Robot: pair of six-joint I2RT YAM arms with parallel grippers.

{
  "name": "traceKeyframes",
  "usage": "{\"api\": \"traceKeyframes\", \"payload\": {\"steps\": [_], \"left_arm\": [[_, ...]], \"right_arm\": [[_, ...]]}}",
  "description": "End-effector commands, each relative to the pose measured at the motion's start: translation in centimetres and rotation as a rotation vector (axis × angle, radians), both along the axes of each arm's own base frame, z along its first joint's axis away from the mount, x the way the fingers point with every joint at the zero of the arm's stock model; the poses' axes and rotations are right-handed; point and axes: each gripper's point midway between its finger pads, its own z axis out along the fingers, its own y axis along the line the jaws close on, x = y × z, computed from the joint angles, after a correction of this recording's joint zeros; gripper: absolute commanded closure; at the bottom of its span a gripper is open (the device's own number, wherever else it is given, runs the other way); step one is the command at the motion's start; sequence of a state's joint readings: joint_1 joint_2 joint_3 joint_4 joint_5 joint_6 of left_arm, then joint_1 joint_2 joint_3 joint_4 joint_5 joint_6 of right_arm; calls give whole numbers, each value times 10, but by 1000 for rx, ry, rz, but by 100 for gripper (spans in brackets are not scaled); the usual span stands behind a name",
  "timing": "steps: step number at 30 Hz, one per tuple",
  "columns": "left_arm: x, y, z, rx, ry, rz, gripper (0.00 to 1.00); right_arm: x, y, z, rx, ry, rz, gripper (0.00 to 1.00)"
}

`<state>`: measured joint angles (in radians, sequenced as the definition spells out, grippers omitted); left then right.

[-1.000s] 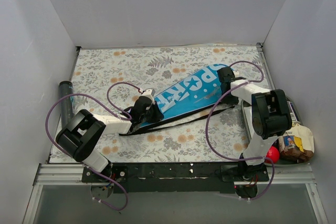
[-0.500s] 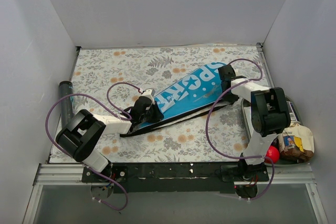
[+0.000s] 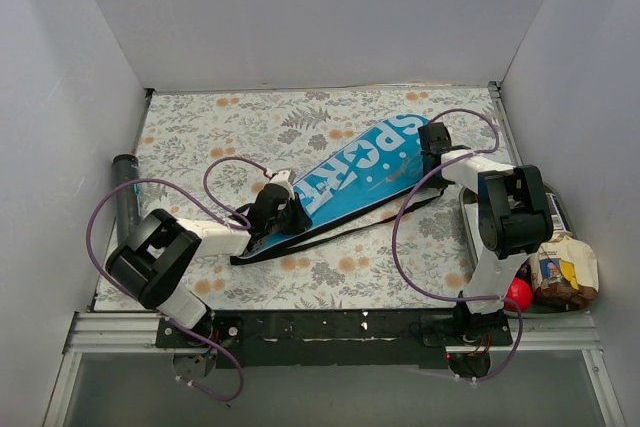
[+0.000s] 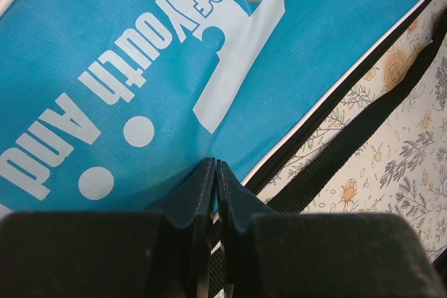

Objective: Pack up the badminton gear

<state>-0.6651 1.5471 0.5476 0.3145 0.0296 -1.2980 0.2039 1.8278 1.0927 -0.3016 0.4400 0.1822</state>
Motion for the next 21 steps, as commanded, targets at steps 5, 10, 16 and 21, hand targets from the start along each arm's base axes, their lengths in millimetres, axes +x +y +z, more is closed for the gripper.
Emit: {"api": "traceKeyframes", "payload": {"steps": [5,10,16,21], "left_arm": [[-14,11,-13,60,45,-15,95],[-13,9,-12,58,44,-18,95],[-15,8,-11,56,49,-34,95],[-21,10,-9,48,49,-44,95]], "right_arm": [[-55,13,-60,107,228,49,99],[-56,25,-53,108,215,99,99],[-71,58,-41,127,206,207,99],[-90,88,-24,224,185,330,99]]}}
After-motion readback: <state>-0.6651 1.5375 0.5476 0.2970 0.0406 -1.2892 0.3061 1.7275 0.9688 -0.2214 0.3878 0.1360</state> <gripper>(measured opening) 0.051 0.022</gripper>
